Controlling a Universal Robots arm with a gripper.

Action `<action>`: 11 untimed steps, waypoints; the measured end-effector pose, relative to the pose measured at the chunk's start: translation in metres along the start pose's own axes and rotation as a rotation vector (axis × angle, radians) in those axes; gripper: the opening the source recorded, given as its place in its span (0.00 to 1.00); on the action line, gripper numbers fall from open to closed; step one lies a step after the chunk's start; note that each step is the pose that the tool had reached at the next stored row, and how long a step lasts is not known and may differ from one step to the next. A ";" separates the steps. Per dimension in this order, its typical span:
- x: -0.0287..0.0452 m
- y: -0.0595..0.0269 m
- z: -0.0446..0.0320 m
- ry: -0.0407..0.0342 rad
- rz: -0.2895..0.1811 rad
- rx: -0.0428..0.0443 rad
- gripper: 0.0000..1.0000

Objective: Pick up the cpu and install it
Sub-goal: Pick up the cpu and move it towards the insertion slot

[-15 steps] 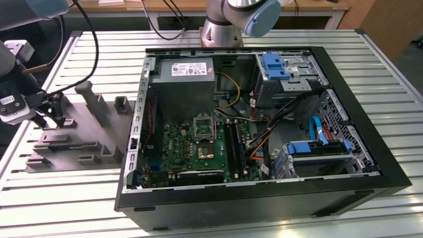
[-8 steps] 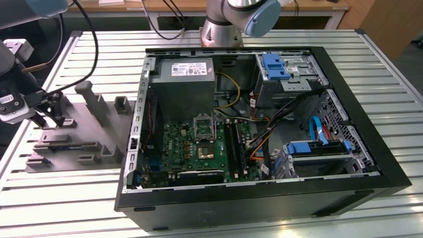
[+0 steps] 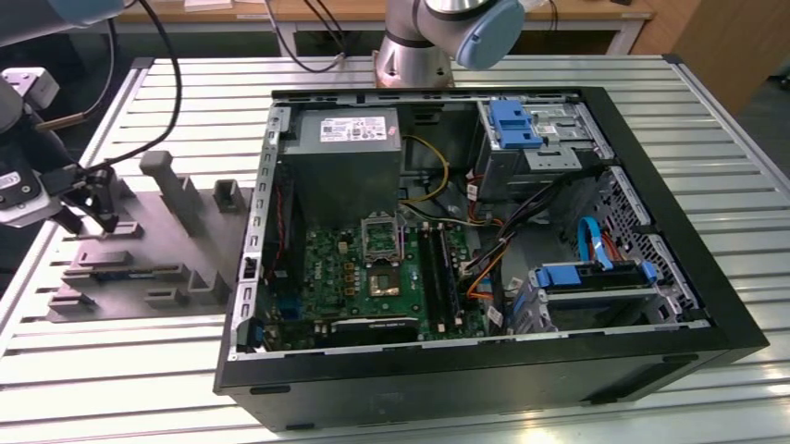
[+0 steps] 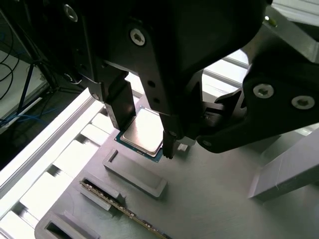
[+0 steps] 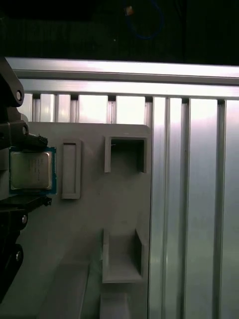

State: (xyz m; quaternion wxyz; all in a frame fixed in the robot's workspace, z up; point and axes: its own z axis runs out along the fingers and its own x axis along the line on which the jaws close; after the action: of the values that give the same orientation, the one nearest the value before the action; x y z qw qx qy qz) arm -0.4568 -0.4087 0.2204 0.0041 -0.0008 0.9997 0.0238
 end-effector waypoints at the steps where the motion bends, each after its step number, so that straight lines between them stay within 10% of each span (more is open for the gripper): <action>1: 0.0000 0.0000 -0.0009 -0.0001 0.000 0.0000 0.47; 11: -0.0001 0.0005 -0.0100 -0.0001 0.000 0.0000 0.47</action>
State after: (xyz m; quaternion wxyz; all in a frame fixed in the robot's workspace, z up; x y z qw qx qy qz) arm -0.4568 -0.4087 0.2304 0.0041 -0.0009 0.9997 0.0239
